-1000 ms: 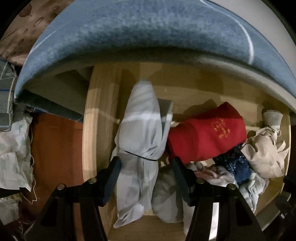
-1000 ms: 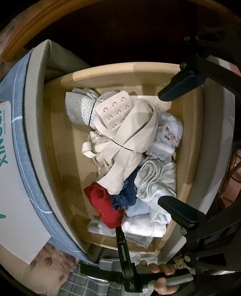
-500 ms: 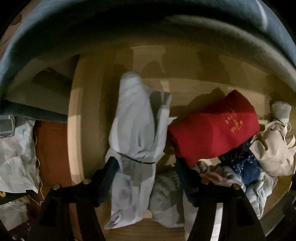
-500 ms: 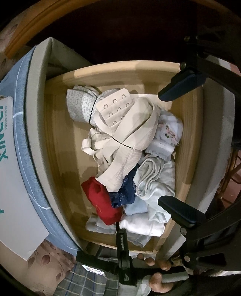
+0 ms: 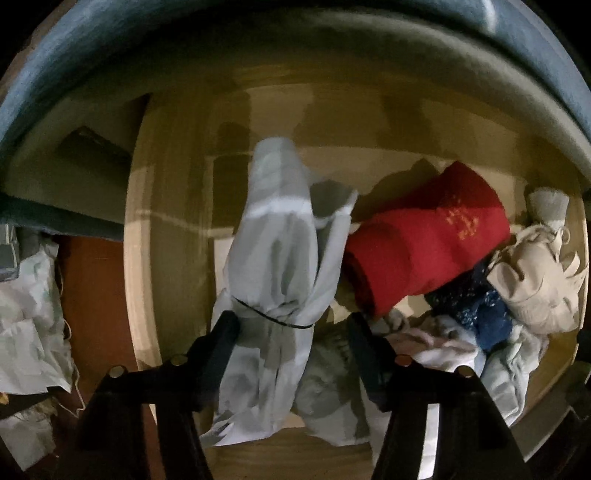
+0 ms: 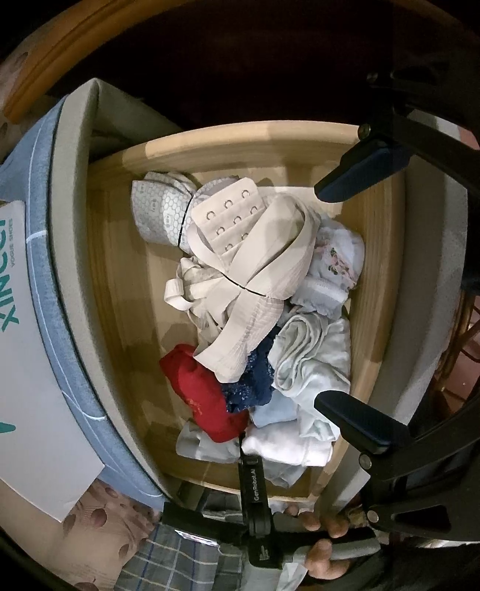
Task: Take underwear out of drawer
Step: 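Lower the left gripper onto the white rolled underwear and close it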
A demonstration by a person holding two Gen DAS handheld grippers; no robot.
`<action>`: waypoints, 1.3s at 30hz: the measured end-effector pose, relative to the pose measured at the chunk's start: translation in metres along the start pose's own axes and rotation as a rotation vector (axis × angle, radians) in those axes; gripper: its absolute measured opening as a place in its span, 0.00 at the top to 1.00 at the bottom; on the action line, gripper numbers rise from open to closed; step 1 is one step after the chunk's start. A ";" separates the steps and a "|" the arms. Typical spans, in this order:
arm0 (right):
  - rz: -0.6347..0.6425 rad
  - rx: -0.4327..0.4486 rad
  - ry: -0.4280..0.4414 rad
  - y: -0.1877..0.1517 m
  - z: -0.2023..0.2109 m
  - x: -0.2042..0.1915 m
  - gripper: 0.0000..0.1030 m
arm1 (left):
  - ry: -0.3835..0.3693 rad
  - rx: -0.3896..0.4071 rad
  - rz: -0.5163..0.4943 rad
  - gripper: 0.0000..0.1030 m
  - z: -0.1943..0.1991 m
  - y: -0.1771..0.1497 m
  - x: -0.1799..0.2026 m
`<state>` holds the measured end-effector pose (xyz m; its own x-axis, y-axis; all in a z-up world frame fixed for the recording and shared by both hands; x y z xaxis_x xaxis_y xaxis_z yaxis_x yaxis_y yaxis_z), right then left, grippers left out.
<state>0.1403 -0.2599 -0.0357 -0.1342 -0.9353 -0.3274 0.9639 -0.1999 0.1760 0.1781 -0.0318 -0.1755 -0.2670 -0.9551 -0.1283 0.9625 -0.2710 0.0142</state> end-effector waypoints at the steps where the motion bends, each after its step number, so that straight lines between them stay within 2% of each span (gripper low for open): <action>1: 0.002 0.000 0.000 0.000 0.000 -0.001 0.02 | 0.005 -0.004 -0.005 0.40 0.000 0.000 0.000; 9: 0.001 0.004 0.006 0.000 0.001 0.001 0.02 | 0.056 -0.023 -0.015 0.38 -0.006 0.007 0.000; 15: -0.003 0.005 0.028 -0.002 0.003 0.002 0.02 | 0.054 -0.030 -0.006 0.38 0.009 0.014 -0.006; 21: -0.018 0.018 0.048 -0.003 0.006 0.004 0.02 | 0.099 -0.035 -0.047 0.38 0.014 0.017 0.007; 26: -0.019 0.023 0.051 -0.004 0.008 0.005 0.02 | 0.117 -0.019 -0.028 0.38 0.012 0.024 0.014; 33: -0.025 0.017 0.065 -0.003 0.007 0.005 0.02 | 0.094 0.019 0.002 0.35 0.008 0.026 0.017; 39: -0.029 0.016 0.065 -0.003 0.006 0.003 0.02 | 0.078 0.019 -0.018 0.43 0.009 0.020 0.019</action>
<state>0.1359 -0.2641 -0.0316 -0.1466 -0.9082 -0.3921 0.9560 -0.2319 0.1798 0.1915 -0.0561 -0.1691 -0.2786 -0.9380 -0.2060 0.9564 -0.2907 0.0300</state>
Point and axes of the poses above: each gripper's, at about its wrist camera, not at the fingertips, and z roughly against the way its jaws point, x to its right, y to its top, the point moved 5 cm from there along -z, roughly the way its jaws point, and after that the axes turned 6 degrees about y, right-handed, at the moved point
